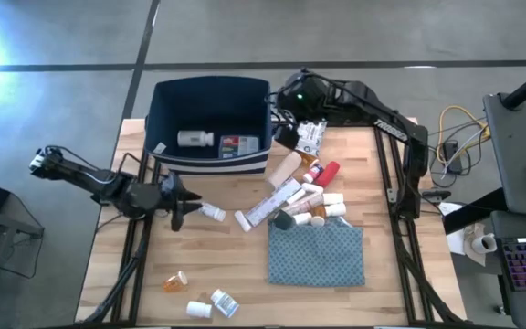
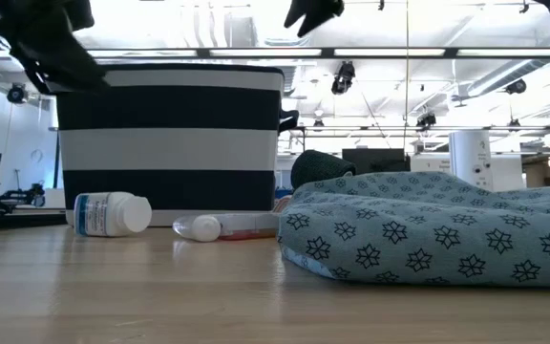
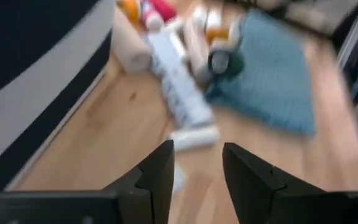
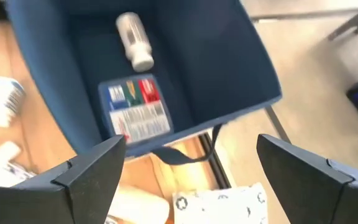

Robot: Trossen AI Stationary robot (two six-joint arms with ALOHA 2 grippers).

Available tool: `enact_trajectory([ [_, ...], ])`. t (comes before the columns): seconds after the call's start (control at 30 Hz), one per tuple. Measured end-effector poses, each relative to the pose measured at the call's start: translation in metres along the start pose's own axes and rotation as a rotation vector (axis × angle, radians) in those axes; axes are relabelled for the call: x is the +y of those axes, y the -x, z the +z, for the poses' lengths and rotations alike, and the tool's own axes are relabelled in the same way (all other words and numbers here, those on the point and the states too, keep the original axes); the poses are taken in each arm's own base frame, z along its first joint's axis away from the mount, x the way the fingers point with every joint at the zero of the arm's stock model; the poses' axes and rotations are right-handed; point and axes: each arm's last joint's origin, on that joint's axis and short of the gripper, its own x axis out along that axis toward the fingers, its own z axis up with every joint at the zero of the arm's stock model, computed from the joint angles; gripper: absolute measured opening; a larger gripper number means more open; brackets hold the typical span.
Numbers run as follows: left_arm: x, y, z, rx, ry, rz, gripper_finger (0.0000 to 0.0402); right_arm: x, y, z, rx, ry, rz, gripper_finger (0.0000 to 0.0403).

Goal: Pick & place medical supplies in basket/bin
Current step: Put the blue medicine bottle into the blue bin

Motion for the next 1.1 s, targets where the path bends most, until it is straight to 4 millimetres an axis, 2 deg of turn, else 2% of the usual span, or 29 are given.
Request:
enact_trajectory([
  [0.2,-0.011,-0.017,0.002,0.140,-0.203,0.008,0.0120,0.004,-0.007,-0.002,0.034,0.013,0.010,0.0354],
  [0.33,-0.010,-0.029,-0.008,0.207,-0.344,0.033,0.0120,0.002,-0.007,-0.003,0.044,0.014,0.005,0.0354],
  [0.57,-0.004,-0.054,-0.026,0.351,-0.481,0.098,0.0120,0.003,-0.007,-0.005,0.065,0.020,0.010,0.0354],
  [0.77,-0.007,-0.073,-0.020,0.439,-0.658,0.110,0.0121,0.003,-0.007,-0.006,0.079,0.033,0.013,0.0354],
  [0.97,-0.005,-0.094,-0.014,0.537,-0.669,0.162,0.0157,0.003,-0.007,-0.007,0.086,0.035,0.013,0.0354],
  [1.1,-0.004,-0.096,-0.011,0.541,-0.662,0.169,0.0193,0.003,-0.007,-0.008,0.097,0.038,0.015,0.0354],
])
